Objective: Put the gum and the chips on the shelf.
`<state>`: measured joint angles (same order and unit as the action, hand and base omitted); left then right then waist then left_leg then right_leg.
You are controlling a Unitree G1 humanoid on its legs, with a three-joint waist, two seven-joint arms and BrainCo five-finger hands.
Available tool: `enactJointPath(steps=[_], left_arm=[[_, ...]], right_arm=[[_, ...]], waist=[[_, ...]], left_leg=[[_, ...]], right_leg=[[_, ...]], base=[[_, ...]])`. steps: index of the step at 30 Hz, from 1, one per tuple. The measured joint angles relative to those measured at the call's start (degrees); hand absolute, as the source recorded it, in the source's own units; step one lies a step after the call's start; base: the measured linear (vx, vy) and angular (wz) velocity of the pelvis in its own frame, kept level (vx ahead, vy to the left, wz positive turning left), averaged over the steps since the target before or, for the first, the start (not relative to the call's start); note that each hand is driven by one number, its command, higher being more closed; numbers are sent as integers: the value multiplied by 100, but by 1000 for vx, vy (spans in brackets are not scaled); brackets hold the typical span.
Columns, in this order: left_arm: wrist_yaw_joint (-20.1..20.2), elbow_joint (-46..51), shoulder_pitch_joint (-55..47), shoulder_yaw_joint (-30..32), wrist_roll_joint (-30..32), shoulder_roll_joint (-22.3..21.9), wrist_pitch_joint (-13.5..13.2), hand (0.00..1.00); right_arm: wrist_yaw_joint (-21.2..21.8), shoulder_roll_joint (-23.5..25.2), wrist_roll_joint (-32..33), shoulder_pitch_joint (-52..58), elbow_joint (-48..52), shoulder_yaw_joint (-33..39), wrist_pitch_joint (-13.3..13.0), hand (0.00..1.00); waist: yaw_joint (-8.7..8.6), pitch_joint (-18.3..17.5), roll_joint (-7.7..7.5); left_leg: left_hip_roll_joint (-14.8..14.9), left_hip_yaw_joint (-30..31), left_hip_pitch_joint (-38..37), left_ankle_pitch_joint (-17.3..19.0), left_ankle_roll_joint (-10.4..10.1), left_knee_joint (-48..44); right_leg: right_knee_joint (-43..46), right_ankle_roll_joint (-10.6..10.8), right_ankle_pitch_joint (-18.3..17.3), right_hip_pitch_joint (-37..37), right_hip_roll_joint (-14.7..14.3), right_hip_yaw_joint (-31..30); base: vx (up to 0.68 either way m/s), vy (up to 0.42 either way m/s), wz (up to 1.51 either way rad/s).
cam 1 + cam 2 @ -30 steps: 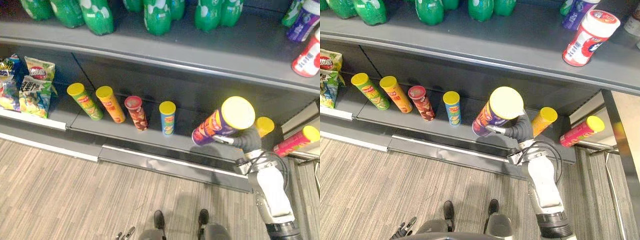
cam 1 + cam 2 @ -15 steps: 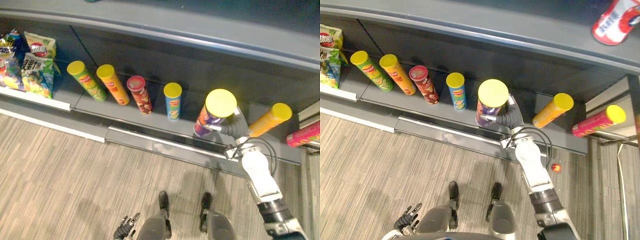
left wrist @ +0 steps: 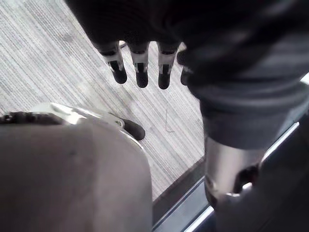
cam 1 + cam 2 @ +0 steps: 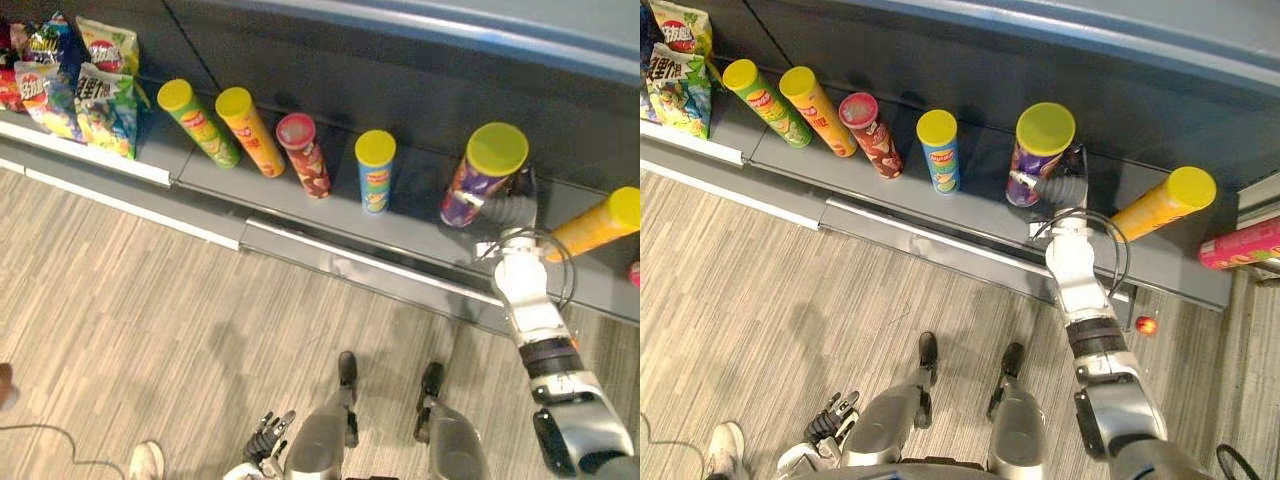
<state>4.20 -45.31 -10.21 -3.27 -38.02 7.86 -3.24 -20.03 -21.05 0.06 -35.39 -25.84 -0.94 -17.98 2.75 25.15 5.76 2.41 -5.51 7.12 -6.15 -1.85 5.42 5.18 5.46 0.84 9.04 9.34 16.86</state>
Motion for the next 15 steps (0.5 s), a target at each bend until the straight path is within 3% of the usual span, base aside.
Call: enactJointPath(steps=[8, 15], left_arm=[[7, 13, 139, -231, -4, -14, 5, 0], [61, 24, 175, -343, -122, -10, 9, 0]], right_arm=[[-223, -318, -1, -427, -747, 59, -1, 100], [-304, -328, 2, -658, -1163, 57, -10, 100]], waist=[[110, 120, 238], [218, 155, 314]], left_leg=[[-45, 96, 176, -82, 17, 0], [-82, 110, 273, -137, 41, 0]], right_leg=[[129, -2, -7, 204, 63, 54], [233, -2, -9, 340, 114, 53]], base=[[5, 7, 5], [2, 3, 2]])
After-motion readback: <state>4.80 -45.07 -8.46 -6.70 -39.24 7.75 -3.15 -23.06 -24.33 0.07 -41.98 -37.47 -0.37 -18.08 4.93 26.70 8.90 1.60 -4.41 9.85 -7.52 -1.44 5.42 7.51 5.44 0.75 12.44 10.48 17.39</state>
